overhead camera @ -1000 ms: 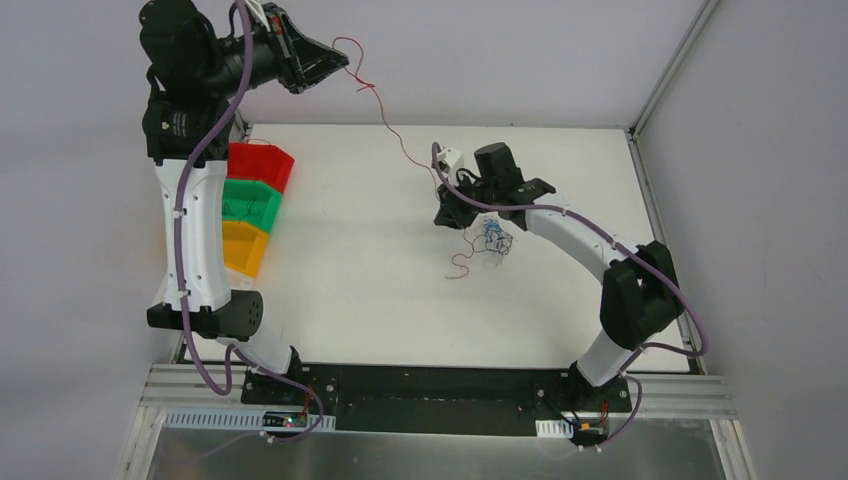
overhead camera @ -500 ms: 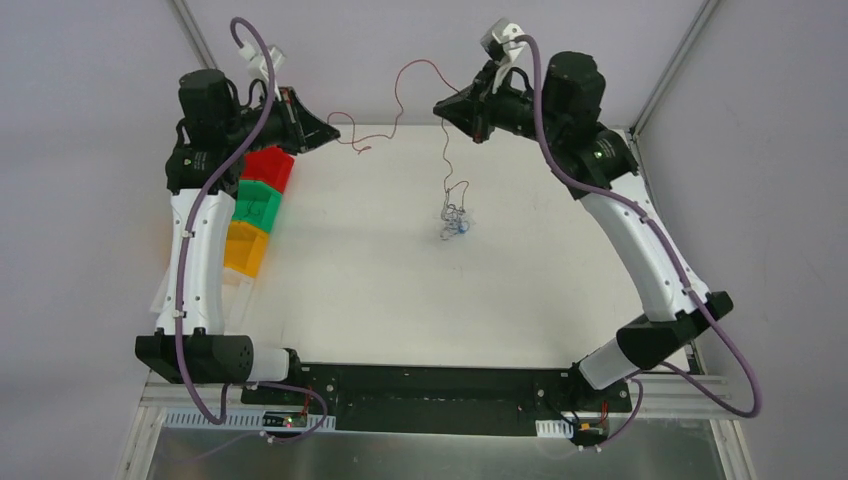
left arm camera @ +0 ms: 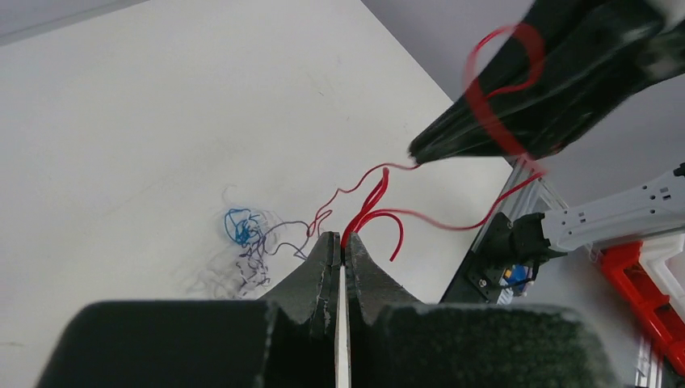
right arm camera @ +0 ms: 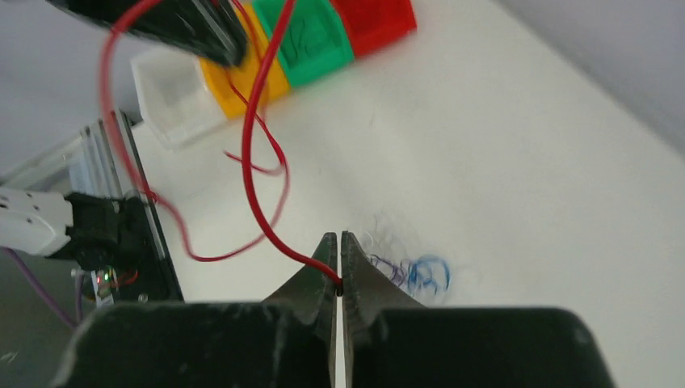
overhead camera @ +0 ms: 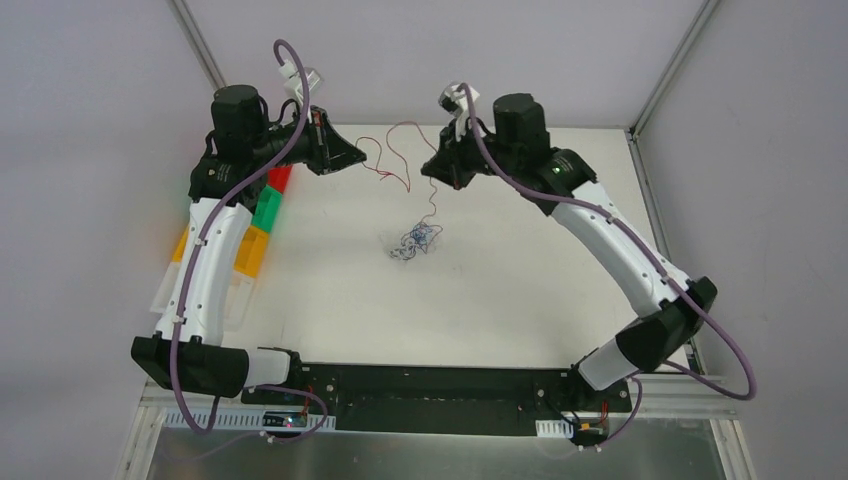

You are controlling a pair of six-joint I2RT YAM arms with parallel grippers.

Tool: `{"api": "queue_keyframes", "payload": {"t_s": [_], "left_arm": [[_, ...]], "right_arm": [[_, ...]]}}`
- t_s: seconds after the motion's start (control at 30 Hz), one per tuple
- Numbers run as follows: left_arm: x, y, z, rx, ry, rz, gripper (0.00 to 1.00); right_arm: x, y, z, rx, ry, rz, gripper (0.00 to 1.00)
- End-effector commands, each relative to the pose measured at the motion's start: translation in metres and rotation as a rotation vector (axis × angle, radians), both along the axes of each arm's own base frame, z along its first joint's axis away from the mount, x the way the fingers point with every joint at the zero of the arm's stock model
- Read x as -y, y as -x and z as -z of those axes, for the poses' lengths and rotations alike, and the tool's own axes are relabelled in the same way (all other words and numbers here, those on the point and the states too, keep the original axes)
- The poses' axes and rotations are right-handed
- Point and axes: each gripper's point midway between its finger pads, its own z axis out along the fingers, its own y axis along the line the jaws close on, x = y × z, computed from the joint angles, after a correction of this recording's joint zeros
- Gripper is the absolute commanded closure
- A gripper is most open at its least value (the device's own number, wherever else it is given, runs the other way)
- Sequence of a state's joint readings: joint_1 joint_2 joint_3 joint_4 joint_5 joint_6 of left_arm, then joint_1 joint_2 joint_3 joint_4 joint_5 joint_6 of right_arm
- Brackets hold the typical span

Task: Untangle the cables

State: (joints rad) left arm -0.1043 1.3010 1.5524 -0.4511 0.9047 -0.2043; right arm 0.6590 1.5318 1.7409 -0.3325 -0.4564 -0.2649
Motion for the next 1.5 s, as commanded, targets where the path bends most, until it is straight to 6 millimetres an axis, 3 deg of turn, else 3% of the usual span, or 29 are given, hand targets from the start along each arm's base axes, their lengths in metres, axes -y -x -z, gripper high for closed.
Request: {"api": "queue_keyframes", "payload": {"t_s": [0.0,0.03,0.1,0.17,0.2,0.27,0.3,0.33,0.37,0.4,0.47,0.53,0.57,0.6,0.67,0.77,0.83,0.87,0.9,0.93,0.97,1.0,1.07,1.1,1.13,1.17,1.27,1.33,1.47], "left_arm": [[0.002,-0.002,-0.009,0.068,0.003,0.015,1.00],[0.001,-0.001,-0.012,0.083,-0.001,0.009,1.00],[-0.002,0.003,-0.023,0.126,-0.007,-0.008,1.00],[-0.004,0.006,-0.035,0.154,-0.003,-0.018,1.00],[-0.004,0.008,-0.040,0.165,0.000,-0.023,1.00],[-0.006,0.008,-0.046,0.178,0.002,-0.033,1.00],[-0.006,0.007,-0.045,0.179,0.002,-0.038,1.00],[-0.006,0.006,-0.043,0.175,0.003,-0.037,1.00],[-0.005,0.005,-0.040,0.168,0.003,-0.034,1.00],[-0.005,0.004,-0.037,0.160,0.004,-0.031,1.00],[-0.003,0.002,-0.033,0.150,0.006,-0.018,1.00],[-0.003,0.002,-0.034,0.152,0.007,-0.017,1.00],[-0.003,0.002,-0.034,0.154,0.006,-0.020,1.00],[-0.003,0.003,-0.034,0.154,0.007,-0.017,1.00],[-0.003,0.005,-0.039,0.163,0.011,-0.015,1.00],[-0.003,0.008,-0.050,0.182,0.020,-0.018,1.00],[-0.002,0.010,-0.054,0.185,0.027,-0.016,1.00],[-0.002,0.011,-0.054,0.187,0.027,-0.013,1.00],[-0.002,0.011,-0.052,0.185,0.025,-0.015,1.00],[-0.003,0.010,-0.048,0.178,0.022,-0.015,1.00],[-0.002,0.009,-0.043,0.167,0.020,-0.014,1.00],[-0.002,0.009,-0.038,0.157,0.019,-0.009,1.00],[-0.001,0.008,-0.029,0.143,0.013,0.000,1.00],[-0.001,0.007,-0.025,0.142,0.004,-0.002,1.00],[-0.002,0.007,-0.022,0.143,-0.004,-0.004,1.00],[-0.003,0.009,-0.020,0.143,-0.008,-0.005,1.00],[0.002,0.014,-0.017,0.125,0.005,0.023,1.00],[0.007,0.016,-0.016,0.112,0.012,0.047,1.00],[0.023,0.021,-0.018,0.124,0.034,0.105,1.00]], "right_arm": [[0.012,-0.003,0.088,-0.294,0.178,0.039,1.00],[0.005,-0.004,0.047,-0.257,0.077,0.040,1.00],[0.005,-0.002,-0.069,-0.057,-0.184,0.055,1.00],[0.022,0.015,-0.174,0.168,-0.381,0.063,1.00],[0.032,0.021,-0.208,0.240,-0.441,0.085,1.00],[0.050,0.018,-0.231,0.296,-0.489,0.168,1.00],[0.055,0.013,-0.225,0.294,-0.491,0.206,1.00],[0.055,0.004,-0.202,0.276,-0.466,0.241,1.00],[0.051,-0.007,-0.165,0.239,-0.418,0.265,1.00],[0.038,-0.015,-0.111,0.155,-0.317,0.237,1.00],[0.019,0.000,-0.009,-0.125,-0.060,0.110,1.00],[0.015,0.027,0.030,-0.348,0.029,0.021,1.00],[0.013,0.031,0.023,-0.342,0.013,-0.003,1.00],[0.013,0.026,0.001,-0.286,-0.040,0.012,1.00],[0.020,0.011,-0.086,-0.064,-0.242,0.057,1.00],[0.054,0.001,-0.213,0.218,-0.501,0.178,1.00],[0.074,-0.004,-0.254,0.259,-0.601,0.228,1.00],[0.080,-0.002,-0.259,0.263,-0.618,0.240,1.00],[0.077,-0.003,-0.245,0.246,-0.586,0.237,1.00],[0.068,-0.008,-0.213,0.219,-0.520,0.221,1.00],[0.056,-0.018,-0.160,0.159,-0.409,0.212,1.00],[0.044,-0.027,-0.083,0.050,-0.248,0.203,1.00],[0.035,-0.004,0.037,-0.164,0.048,0.072,1.00],[0.040,0.012,0.076,-0.248,0.171,0.034,1.00],[0.041,0.015,0.083,-0.252,0.210,0.028,1.00],[0.041,0.012,0.071,-0.221,0.186,0.037,1.00],[0.038,-0.010,-0.011,-0.050,-0.009,0.086,1.00],[0.033,-0.010,-0.048,-0.026,-0.105,0.075,1.00],[0.020,-0.001,-0.069,-0.100,-0.220,0.026,1.00]]}}
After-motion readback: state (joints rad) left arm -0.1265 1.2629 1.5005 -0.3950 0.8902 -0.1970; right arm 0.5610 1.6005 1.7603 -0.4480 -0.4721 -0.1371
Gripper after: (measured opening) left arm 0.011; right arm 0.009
